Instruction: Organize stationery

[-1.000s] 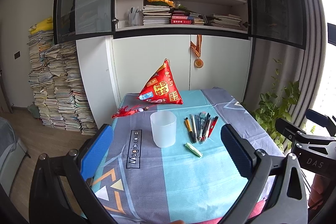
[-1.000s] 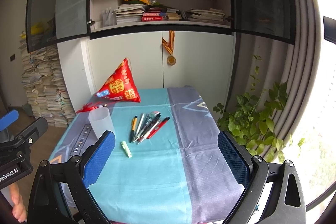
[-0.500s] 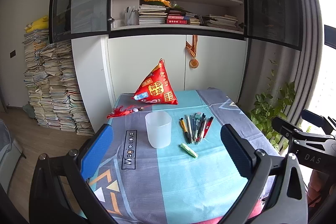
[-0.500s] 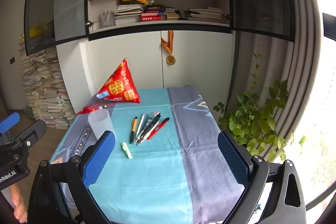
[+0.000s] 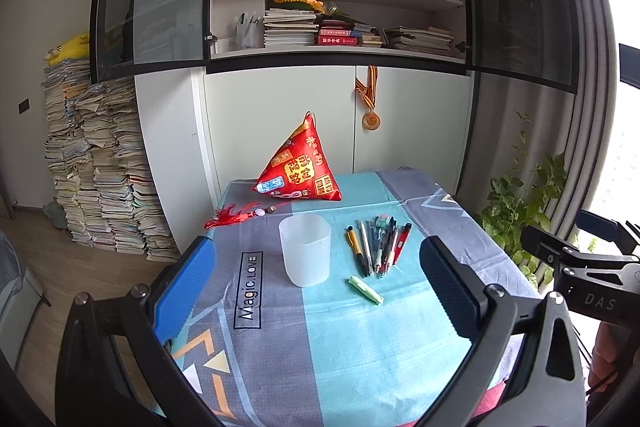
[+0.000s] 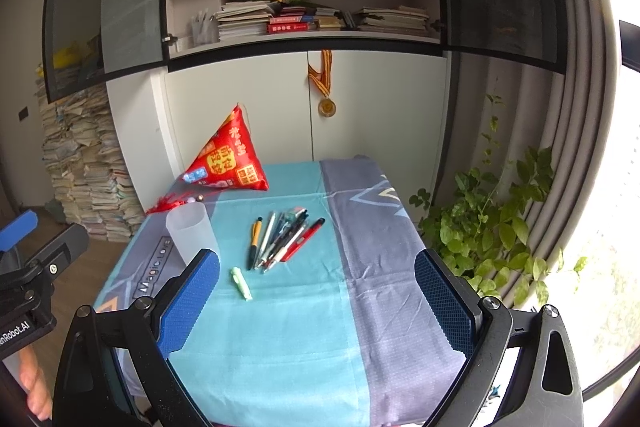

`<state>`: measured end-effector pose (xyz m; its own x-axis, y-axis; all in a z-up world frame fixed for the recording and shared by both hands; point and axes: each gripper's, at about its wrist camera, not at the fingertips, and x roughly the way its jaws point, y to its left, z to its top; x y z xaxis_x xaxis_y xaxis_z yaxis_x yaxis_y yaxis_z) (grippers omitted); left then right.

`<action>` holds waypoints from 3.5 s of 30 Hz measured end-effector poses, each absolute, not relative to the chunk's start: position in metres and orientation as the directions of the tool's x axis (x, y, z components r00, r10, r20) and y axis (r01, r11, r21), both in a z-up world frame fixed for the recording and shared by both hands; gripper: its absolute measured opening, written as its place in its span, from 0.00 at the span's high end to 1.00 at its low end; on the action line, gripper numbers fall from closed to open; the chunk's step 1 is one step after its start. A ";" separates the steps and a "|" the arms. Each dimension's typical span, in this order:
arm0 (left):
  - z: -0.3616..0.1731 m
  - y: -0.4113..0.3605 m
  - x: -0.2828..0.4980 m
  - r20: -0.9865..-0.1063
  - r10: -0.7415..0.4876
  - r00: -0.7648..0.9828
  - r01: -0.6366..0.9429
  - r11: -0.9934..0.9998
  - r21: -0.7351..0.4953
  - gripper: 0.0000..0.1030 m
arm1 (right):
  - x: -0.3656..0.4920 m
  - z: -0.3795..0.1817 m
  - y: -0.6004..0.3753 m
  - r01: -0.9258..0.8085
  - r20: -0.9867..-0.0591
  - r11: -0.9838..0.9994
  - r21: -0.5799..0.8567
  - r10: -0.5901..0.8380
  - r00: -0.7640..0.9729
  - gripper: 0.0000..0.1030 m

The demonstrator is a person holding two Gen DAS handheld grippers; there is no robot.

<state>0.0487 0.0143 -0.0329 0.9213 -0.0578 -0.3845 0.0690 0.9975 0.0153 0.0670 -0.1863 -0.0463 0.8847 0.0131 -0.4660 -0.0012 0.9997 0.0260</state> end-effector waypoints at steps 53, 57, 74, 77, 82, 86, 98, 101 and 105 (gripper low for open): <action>-0.162 0.046 0.262 -0.606 -0.356 0.711 0.481 0.875 0.050 0.27 | 0.243 -0.143 -0.191 0.118 -0.742 0.993 0.026 -0.060 0.668 0.05; -0.158 0.045 0.252 -0.645 -0.225 0.731 0.328 0.944 0.041 0.27 | 0.242 -0.143 -0.194 0.121 -0.743 0.992 0.032 -0.058 0.667 0.05; -0.160 0.039 0.227 -0.591 -0.143 0.794 0.166 0.986 -0.015 0.26 | 0.318 -0.157 -0.237 0.213 -0.846 0.949 0.233 0.089 0.526 0.39; -0.162 0.041 0.225 -0.565 -0.180 0.805 0.195 0.980 -0.034 0.25 | 0.335 -0.165 -0.237 0.230 -0.864 0.943 0.242 0.101 0.493 0.40; -0.161 0.043 0.219 -0.522 -0.280 0.806 0.279 0.957 -0.082 0.22 | 0.362 -0.177 -0.233 0.260 -0.884 0.929 0.264 0.125 0.451 0.40; -0.163 0.044 0.216 -0.501 -0.302 0.811 0.299 0.950 -0.089 0.23 | 0.381 -0.183 -0.226 0.274 -0.894 0.926 0.259 0.122 0.431 0.43; -0.169 0.055 0.219 -0.497 -0.361 0.789 0.330 0.931 -0.152 0.30 | 0.403 -0.195 -0.210 0.277 -0.915 0.927 0.252 0.134 0.381 0.59; -0.169 0.055 0.219 -0.498 -0.361 0.788 0.331 0.931 -0.151 0.30 | 0.407 -0.194 -0.208 0.283 -0.917 0.929 0.239 0.120 0.380 0.59; -0.170 0.055 0.220 -0.506 -0.364 0.782 0.332 0.930 -0.157 0.30 | 0.408 -0.192 -0.200 0.265 -0.917 0.942 0.204 0.089 0.389 0.65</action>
<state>0.2203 0.0553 -0.1703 0.7818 -0.3640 -0.5062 0.3316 0.9303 -0.1568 0.4082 -0.1997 -0.1921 0.3886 0.0893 -0.9171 0.2654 0.9423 0.2042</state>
